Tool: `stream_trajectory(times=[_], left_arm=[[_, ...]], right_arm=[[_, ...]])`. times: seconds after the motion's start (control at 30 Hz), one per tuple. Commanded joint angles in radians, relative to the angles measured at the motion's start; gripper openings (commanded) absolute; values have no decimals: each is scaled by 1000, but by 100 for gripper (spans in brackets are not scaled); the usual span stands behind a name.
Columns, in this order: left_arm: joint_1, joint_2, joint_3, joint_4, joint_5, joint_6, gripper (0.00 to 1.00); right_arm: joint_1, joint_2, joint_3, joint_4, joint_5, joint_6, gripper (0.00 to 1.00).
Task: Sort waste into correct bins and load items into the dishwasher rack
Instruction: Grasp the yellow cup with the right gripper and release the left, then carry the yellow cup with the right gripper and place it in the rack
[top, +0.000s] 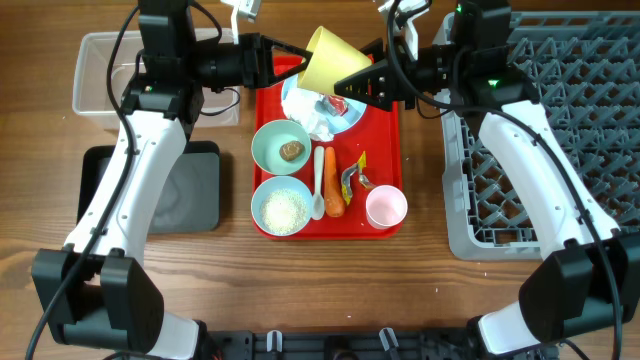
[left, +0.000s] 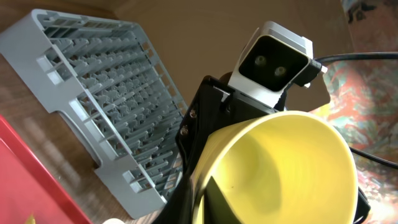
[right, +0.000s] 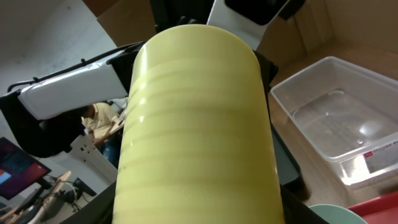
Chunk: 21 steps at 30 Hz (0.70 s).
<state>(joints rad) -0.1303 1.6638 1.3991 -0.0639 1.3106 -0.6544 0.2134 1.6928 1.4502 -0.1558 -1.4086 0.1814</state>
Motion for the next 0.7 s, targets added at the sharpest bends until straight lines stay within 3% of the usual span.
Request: stream_trajectory(times=[0.0, 0.13, 0.43, 0.67], left_arm=[[-3, 1, 3, -4, 24, -12, 19], [-3, 1, 3, -3, 23, -12, 32], [-3, 2, 3, -8, 10, -5, 34], [-3, 2, 3, -93, -149, 29, 37]], right_arm=[[1, 18, 14, 24, -5, -11, 46], [-21, 18, 14, 42, -1, 31, 45], [-200, 17, 14, 26, 10, 95, 45], [-352, -18, 14, -151, 249, 71, 45]])
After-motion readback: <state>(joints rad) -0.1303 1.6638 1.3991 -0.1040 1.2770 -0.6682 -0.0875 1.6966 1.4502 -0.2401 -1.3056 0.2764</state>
